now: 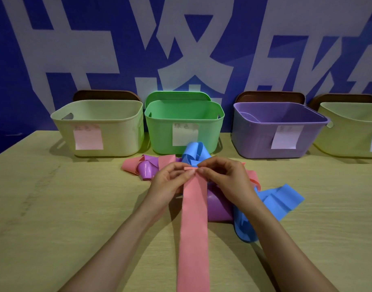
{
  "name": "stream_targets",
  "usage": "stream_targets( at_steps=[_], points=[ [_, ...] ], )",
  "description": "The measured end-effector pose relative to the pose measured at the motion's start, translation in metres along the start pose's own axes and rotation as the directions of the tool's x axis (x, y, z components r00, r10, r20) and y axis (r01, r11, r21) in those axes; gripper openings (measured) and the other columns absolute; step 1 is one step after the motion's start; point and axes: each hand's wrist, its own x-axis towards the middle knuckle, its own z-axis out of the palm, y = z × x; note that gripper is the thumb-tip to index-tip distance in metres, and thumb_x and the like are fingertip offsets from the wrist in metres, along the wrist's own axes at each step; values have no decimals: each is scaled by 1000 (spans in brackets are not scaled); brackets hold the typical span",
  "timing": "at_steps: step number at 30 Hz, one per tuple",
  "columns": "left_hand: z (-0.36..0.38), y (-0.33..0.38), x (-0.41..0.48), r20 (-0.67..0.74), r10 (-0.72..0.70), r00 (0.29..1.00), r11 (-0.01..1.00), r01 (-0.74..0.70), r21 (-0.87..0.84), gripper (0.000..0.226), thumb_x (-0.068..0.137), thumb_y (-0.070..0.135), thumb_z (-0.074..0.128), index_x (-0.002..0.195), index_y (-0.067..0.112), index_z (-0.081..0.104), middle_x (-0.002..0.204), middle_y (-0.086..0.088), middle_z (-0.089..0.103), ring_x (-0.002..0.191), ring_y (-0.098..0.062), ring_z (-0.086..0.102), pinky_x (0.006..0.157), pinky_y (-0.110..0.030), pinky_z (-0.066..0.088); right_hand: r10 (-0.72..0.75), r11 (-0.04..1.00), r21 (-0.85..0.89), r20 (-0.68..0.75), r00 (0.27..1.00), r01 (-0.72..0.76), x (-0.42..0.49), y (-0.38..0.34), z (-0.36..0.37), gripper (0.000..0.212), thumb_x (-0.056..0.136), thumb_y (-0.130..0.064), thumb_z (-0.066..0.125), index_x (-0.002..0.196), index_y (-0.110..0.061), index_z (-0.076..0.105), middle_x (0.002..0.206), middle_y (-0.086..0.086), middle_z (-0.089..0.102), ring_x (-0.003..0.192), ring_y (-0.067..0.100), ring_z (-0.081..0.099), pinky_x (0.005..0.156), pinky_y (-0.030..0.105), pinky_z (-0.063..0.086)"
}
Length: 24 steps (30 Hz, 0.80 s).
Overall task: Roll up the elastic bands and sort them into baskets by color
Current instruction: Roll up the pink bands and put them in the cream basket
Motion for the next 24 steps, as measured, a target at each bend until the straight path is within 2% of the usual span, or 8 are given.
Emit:
stream_targets(
  at_steps=[8,11,13,16,18,20,24],
  points=[
    [-2,2,0,51,-32,998,997,36,-71,21,84,-5,60,98,9,61,91,-3,74,78,-12,68,72,-23,54,45,998,53,-8,999,-45,-1,-1,-1,13,76,-2,75,78,-15,72,82,-1,73,81,9,67,82,24,53],
    [-3,2,0,90,-43,995,996,50,-74,26,85,-8,58,105,8,61,97,-6,72,81,-16,67,71,-25,55,41,996,77,-20,999,-39,0,1,-1,16,76,2,74,76,-13,72,81,1,73,82,11,67,80,23,53],
    [-2,3,0,80,-41,996,994,49,-102,23,84,-3,60,105,6,61,97,-8,71,81,-17,67,70,-25,55,24,996,82,-17,1000,-23,0,1,0,19,76,4,73,74,-15,72,79,-1,72,80,9,67,77,20,51],
    [0,1,0,21,-20,1000,995,22,-94,12,85,3,62,95,9,62,86,-6,73,73,-13,67,65,-22,53,3,998,62,22,1000,-4,-2,1,1,21,75,5,73,74,-16,70,79,-5,72,78,5,67,75,15,49],
    [-1,0,1,7,-5,1000,997,5,-73,12,84,2,63,92,11,61,83,-5,72,69,-13,66,63,-22,51,-1,999,53,29,1000,0,-2,-1,3,22,74,0,76,81,-19,69,85,-5,71,80,4,64,74,13,49],
    [-2,-1,2,-9,16,1000,999,-16,-49,15,82,1,64,93,11,61,87,-7,71,73,-15,66,66,-24,51,-1,999,36,-8,1000,1,-1,-1,3,20,75,-11,77,89,-22,67,88,-5,71,81,5,64,75,16,51],
    [-3,-1,3,-10,61,998,997,-61,-41,18,81,-1,65,95,10,60,91,-7,72,82,-15,68,71,-23,54,-39,991,-131,-7,999,38,-2,0,1,8,85,-21,69,88,-15,72,81,-6,72,74,3,64,70,16,49]
  ],
)
